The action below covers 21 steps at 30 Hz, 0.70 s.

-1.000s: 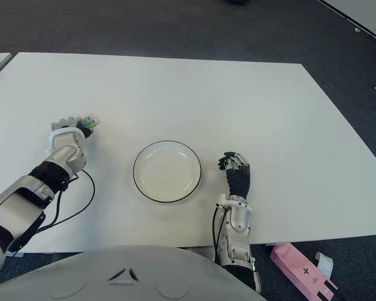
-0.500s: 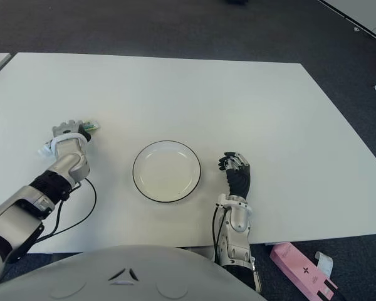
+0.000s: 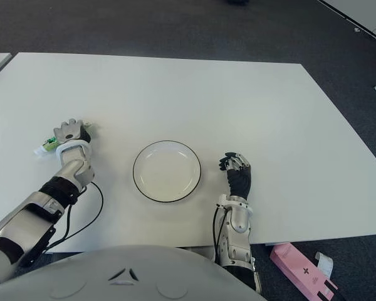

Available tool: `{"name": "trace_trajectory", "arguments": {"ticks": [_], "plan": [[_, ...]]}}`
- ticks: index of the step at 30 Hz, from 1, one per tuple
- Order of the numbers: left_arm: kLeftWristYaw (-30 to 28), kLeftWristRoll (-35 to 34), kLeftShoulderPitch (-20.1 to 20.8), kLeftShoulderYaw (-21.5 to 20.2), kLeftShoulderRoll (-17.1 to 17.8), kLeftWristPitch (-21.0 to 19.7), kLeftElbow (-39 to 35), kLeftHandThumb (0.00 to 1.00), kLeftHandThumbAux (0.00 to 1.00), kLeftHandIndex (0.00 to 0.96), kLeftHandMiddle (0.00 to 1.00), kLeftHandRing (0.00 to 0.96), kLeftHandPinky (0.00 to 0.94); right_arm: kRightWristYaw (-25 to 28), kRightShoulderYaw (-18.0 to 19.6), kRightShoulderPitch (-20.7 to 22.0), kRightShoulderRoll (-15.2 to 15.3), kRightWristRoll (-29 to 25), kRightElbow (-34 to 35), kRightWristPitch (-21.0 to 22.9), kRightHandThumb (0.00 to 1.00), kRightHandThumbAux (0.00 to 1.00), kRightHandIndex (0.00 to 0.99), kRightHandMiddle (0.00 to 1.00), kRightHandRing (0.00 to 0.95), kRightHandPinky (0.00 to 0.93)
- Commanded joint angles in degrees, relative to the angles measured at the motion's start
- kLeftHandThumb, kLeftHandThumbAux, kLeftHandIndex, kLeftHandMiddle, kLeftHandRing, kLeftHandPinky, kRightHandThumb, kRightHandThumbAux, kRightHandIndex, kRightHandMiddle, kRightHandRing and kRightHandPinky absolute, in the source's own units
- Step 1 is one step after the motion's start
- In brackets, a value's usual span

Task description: Put the toothpaste on the table into the plate.

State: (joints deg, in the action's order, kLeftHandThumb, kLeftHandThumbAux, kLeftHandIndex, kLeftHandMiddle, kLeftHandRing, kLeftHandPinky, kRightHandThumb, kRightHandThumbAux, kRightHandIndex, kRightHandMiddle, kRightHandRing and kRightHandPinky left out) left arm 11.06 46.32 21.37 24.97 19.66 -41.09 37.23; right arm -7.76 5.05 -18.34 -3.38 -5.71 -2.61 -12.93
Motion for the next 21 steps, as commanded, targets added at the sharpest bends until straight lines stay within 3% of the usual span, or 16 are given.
{"name": "trace_trajectory", "arguments": {"ticks": [1,21], "plan": [[1.28,-3.37,-2.77,-1.72,-1.67,2.67,2.46,0.849,0.669,0.4,0.53,0.798,0.816,-0.47,-0.06,-1.17,-1.76,-0.11,-1.24,2.36,0.705,0.723,0.432,0.586,0.561,0.545],[8.21,-4.96,-4.46,-5.83,-1.81,8.3,3.98,0.849,0.67,0.396,0.535,0.828,0.822,-0.33,-0.11,-0.55,-1.7,-0.26,-1.84,2.09,0.705,0.723,0.432,0.588,0.562,0.542]]}}
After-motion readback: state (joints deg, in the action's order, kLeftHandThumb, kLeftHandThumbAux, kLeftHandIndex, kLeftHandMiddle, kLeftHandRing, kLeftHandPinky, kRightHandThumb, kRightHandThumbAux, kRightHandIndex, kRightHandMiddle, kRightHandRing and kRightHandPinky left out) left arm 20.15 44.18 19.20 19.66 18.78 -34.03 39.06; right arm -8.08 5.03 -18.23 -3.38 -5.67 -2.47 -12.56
